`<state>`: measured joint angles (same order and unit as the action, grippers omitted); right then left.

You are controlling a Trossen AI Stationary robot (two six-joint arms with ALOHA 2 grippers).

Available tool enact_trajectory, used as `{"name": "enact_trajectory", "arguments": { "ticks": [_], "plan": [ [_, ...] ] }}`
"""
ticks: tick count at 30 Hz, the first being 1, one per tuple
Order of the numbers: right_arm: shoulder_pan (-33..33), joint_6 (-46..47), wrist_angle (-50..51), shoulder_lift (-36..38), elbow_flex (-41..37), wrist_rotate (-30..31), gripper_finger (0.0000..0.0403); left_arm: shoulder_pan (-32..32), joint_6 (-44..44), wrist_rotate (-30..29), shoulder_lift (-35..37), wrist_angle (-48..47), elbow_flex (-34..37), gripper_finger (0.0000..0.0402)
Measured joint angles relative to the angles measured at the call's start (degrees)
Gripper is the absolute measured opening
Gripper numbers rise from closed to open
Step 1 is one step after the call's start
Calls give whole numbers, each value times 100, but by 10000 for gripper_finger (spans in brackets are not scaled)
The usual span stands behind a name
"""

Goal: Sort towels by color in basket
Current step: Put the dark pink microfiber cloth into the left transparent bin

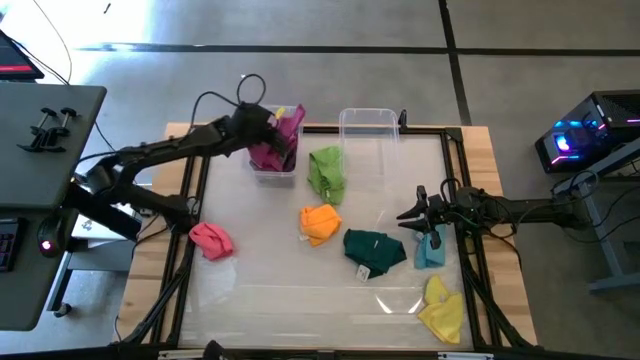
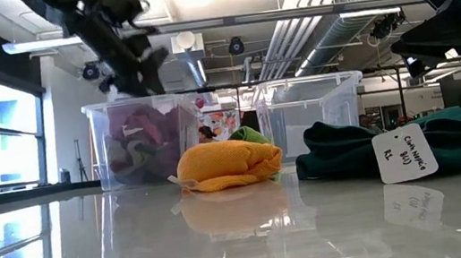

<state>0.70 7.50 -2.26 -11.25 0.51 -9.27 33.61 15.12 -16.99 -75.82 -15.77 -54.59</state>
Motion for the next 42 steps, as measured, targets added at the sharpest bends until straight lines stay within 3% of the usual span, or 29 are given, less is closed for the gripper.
{"name": "enact_trajectory", "arguments": {
  "ticks": [5,12,20,29,34,42],
  "plan": [
    [-1,0,2,0,2,0,82,-540,-550,14,445,579,-2,161],
    [-1,-1,0,0,0,-3,82,-1026,-1097,-30,212,1132,-4,161],
    [-1,-2,0,0,2,-5,82,-494,-713,-136,-657,1020,-2,161],
    [-1,0,2,0,0,-22,82,-49,-651,-195,-1416,2408,-2,161],
    [0,0,2,0,1,-20,82,127,-624,402,-1443,2592,-2,161],
    [1,0,1,0,0,-18,82,391,-471,836,-1582,2599,-2,161]
  ]
}}
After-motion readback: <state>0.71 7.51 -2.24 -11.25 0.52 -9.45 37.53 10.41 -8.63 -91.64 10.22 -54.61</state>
